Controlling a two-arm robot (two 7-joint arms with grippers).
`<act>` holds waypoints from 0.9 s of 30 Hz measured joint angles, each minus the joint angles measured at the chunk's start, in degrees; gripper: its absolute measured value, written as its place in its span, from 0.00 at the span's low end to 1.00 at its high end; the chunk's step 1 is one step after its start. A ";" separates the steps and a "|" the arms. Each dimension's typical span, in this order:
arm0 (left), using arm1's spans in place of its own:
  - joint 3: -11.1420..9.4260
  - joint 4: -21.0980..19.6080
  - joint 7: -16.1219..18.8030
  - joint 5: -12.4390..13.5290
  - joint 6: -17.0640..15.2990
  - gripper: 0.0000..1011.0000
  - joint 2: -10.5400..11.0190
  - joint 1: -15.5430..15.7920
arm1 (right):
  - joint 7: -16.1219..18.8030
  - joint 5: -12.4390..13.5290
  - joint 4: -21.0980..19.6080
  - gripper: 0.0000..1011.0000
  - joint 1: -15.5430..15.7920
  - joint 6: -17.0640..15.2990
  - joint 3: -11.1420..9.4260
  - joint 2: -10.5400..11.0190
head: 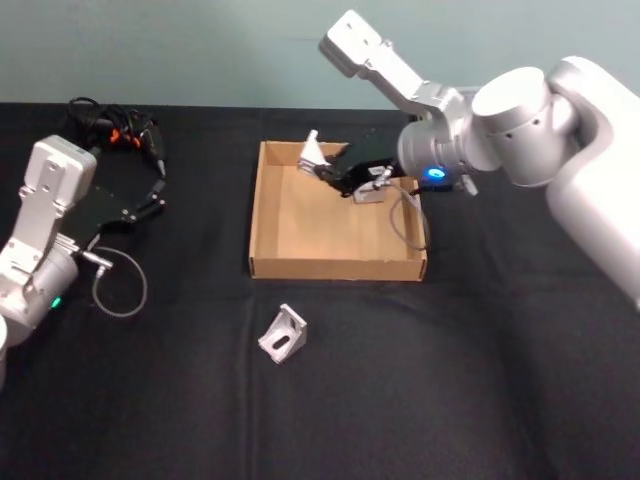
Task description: Use one hand to pick up the angle iron from the table and place it into the box.
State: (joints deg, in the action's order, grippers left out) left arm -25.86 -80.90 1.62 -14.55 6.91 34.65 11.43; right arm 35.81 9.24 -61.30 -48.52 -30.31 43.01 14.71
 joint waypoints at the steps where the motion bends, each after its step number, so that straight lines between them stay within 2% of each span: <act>1: 0.00 0.00 0.00 0.00 0.00 0.99 0.00 0.00 | 0.18 -0.20 0.73 0.10 -0.24 0.05 0.16 -0.40; 4: 0.00 0.00 0.00 0.00 0.00 0.99 0.00 0.00 | 0.81 -1.16 4.13 0.10 -1.37 0.22 0.94 -2.25; 11: 0.00 0.00 0.00 0.00 0.00 0.99 0.00 0.00 | 1.60 -2.46 9.56 0.10 -2.48 0.40 1.47 -4.59; 23: 0.00 0.00 0.00 0.00 0.00 0.99 0.00 0.00 | 2.44 -3.90 13.34 0.11 -2.80 0.97 1.02 -6.24; 26: 0.00 0.00 0.00 0.00 0.00 0.99 0.00 0.00 | 2.61 -4.28 13.74 0.16 -2.80 1.24 0.79 -6.42; 27: 0.00 0.00 0.00 0.00 0.00 0.99 0.00 0.00 | 2.64 -4.37 13.77 0.21 -2.81 1.28 0.75 -6.45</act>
State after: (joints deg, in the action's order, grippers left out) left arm -25.86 -80.90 1.62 -14.55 6.91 34.65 11.43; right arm 38.45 4.87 -47.53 -51.33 -29.04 43.76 8.26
